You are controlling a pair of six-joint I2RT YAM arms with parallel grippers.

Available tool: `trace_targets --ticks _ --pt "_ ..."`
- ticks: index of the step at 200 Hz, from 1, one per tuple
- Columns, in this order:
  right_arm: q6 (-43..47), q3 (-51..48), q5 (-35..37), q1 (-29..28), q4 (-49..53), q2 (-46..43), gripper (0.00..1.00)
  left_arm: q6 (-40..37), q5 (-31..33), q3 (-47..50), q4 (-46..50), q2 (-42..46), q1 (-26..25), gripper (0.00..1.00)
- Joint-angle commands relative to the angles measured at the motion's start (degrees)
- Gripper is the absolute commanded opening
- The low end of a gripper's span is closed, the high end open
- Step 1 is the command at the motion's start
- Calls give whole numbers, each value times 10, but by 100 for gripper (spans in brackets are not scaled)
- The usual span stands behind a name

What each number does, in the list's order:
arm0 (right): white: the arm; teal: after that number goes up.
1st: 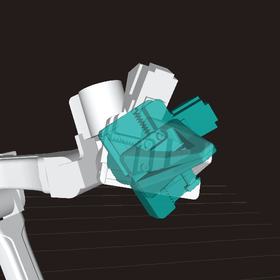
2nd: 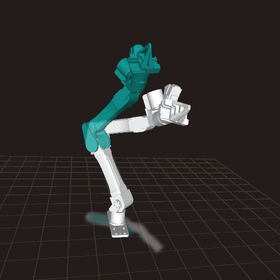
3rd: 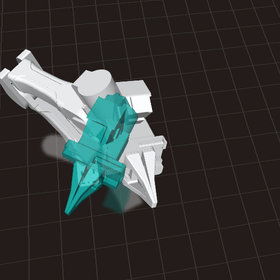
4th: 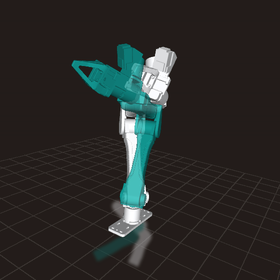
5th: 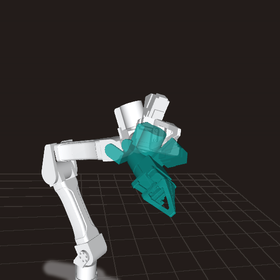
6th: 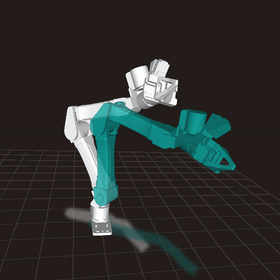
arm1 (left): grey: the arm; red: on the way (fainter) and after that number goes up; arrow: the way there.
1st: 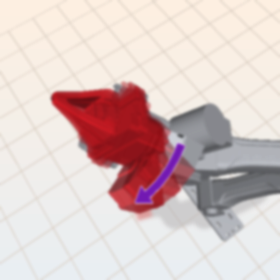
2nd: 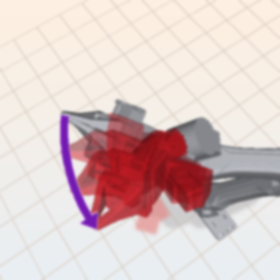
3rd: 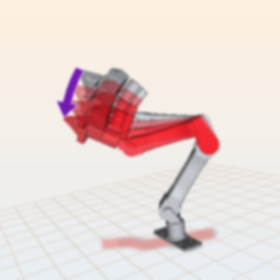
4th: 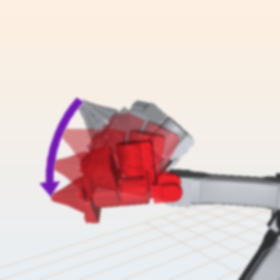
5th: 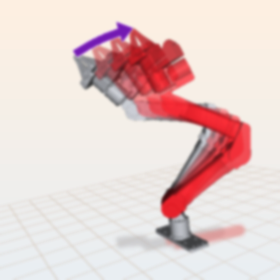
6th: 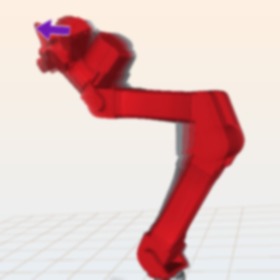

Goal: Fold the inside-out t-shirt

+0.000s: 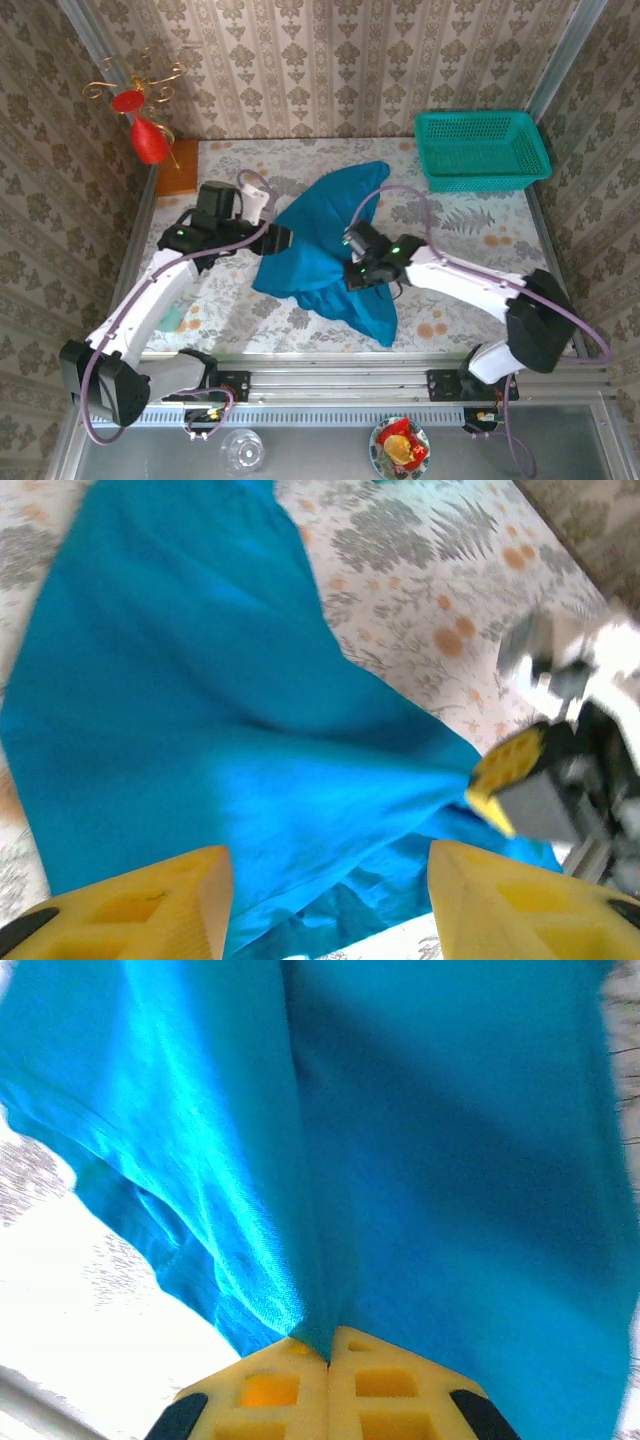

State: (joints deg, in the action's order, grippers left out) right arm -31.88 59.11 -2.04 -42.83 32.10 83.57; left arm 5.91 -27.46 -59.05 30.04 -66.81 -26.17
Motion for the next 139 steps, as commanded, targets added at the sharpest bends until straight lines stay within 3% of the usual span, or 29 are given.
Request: trace_targets --ticks 1,29,77,113,139 --pt "-21 -38 -129 59 -31 -35 0 -44 61 30 -70 -8 -58 55" --pt "-35 -40 -202 110 -41 -70 0 -57 77 78 -167 -32 -117 57" --pt "-96 -46 -267 140 -90 -86 0 -81 154 157 -311 -89 -190 73" --pt "-109 -40 -272 140 -87 -93 0 -99 244 153 -339 -142 -232 86" --pt "-114 -40 -271 140 -84 -106 0 -98 313 137 -341 -169 -240 88"
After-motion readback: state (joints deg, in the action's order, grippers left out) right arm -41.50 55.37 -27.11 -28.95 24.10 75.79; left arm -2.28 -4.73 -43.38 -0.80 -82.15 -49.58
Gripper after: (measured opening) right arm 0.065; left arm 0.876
